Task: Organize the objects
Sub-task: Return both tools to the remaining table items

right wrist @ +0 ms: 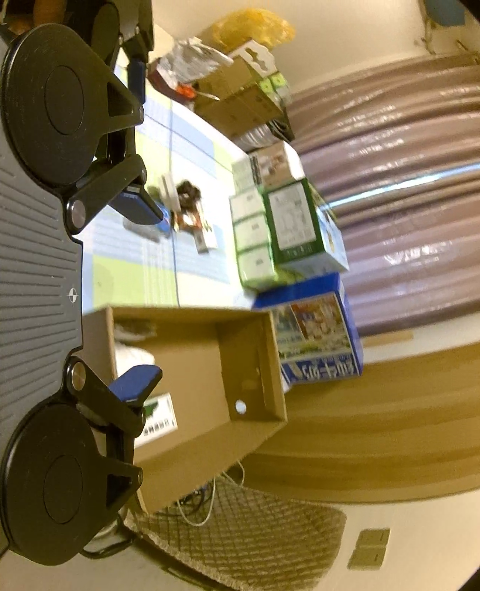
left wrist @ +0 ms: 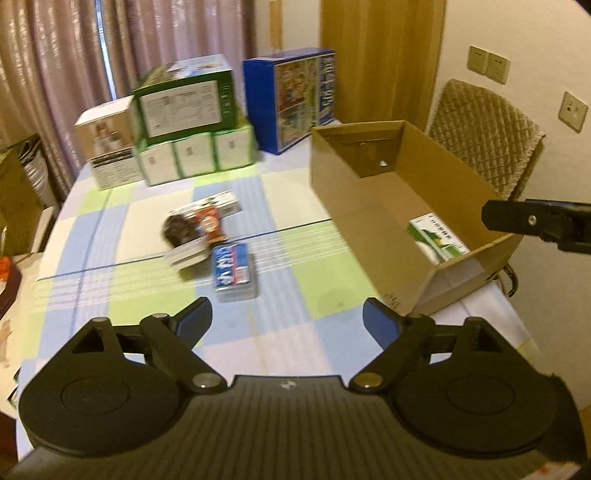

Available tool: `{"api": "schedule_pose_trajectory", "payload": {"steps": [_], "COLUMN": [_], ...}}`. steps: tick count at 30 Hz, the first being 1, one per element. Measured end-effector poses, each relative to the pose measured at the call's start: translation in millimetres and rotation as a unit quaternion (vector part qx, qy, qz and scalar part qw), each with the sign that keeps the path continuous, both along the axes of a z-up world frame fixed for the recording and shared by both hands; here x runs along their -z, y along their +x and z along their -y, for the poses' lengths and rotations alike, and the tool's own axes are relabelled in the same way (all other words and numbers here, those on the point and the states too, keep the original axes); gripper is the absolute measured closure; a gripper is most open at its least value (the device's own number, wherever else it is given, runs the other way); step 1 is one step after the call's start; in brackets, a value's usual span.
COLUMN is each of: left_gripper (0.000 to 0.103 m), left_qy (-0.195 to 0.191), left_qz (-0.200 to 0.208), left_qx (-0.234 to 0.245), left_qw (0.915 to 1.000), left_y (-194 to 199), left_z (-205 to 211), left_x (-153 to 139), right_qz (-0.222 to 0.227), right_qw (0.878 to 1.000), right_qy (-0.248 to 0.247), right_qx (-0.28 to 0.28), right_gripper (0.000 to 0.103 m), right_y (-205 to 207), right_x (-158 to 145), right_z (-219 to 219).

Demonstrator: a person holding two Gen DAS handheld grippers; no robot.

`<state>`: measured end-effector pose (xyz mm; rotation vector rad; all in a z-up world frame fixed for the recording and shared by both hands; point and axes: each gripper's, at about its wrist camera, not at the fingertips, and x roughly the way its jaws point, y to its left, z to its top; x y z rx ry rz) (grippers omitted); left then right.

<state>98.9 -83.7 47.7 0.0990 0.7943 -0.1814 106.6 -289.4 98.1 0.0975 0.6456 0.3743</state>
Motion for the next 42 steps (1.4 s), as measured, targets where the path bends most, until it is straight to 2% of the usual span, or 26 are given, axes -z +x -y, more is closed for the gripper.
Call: {"api": "schedule_pose_trajectory", "payload": {"steps": [11,16,20,30,38,42], "left_gripper": [0.001,0.001,0.001,0.001,0.001,0.001], "left_qy": [0.003,0.007,0.002,-0.01,-0.027,-0.027], "left_qz": [0.004,0.004,-0.002,-0.01,-0.003,-0.014], "left_qx": [-0.041,-0.062,-0.089,-0.13,-0.143,-0.149], "left_qw": [0.9991,0.998,0.996,0.9914,0.9894,0.9884], "left_y": [-16,-15,-10,31,72,93], "left_z": [-46,-69,-94,-145,-165,-169], "left_x": [3,10,19,44,79,100], "right_qz": [-0.005,-0.006,-0.016,-0.032,-0.046,-0.06], "right_qw": [0.999,0.999,0.998,0.996,0.995,0.995], "right_qy": [-0.011,-0.015,-0.011,-0.035,-0.039,-0.034], "right_qx": [-0.037,-0.05,-0.063,-0.081,-0.075,-0.072], "right_gripper": [0.013,0.006,0.005,0.005,0.005,0.005], "right_y": [-10,-6,-1,36,84,108], "right_x": [9,17,28,74,122,146], "right_z": [-44,-60,-72,-119,-152,-167]}}
